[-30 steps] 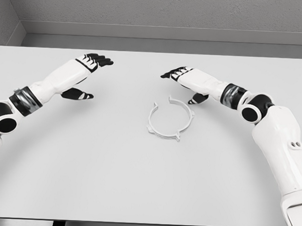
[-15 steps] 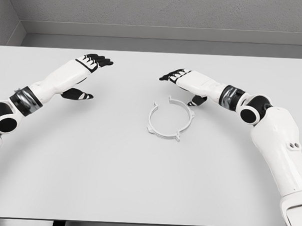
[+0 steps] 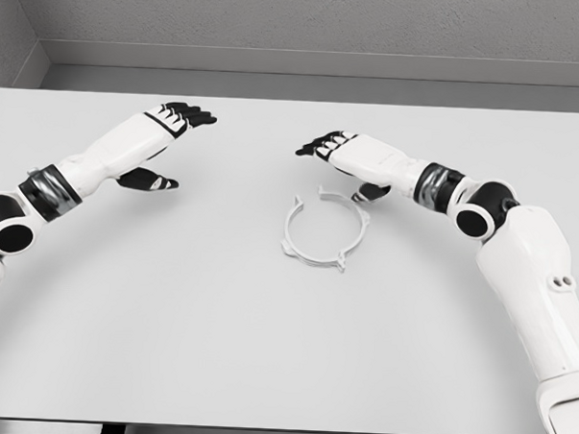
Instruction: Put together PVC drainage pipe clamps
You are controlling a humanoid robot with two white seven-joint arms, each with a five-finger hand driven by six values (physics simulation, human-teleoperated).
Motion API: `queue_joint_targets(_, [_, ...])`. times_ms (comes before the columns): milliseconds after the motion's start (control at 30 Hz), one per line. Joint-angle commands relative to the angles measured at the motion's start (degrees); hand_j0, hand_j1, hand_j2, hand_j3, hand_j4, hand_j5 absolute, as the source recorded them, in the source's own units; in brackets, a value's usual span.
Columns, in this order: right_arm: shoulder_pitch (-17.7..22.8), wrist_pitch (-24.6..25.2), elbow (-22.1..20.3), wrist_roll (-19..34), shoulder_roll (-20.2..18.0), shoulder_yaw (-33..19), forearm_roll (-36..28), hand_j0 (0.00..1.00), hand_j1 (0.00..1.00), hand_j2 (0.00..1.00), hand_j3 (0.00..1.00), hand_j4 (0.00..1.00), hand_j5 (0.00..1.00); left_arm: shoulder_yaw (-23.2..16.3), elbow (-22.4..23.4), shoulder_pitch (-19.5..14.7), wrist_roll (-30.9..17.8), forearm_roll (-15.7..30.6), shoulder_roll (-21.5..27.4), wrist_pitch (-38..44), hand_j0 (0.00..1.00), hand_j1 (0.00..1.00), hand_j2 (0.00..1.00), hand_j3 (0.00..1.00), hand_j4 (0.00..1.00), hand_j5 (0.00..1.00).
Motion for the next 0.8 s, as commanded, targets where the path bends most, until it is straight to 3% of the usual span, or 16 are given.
queue_joint_targets(0, [0.0,0.06,-0.24,0.04,-0.03,-0.02,-0.2,1.0,1.0,1.0,1.0,1.0,1.0,0.04,0.24,0.0,0.04,0.34,-0.04,-0.02,1.0,1.0,1.0,1.0,1.0,1.0])
queue_joint_targets(767, [0.88,0.06,-1.82,0.13,-0.38,0.07,-0.11,1.0,1.0,1.0,1.0,1.0,1.0,-0.05,0.24,-0.09,0.04,0.34,-0.13,-0.02,1.0,1.0,1.0,1.0,1.0,1.0])
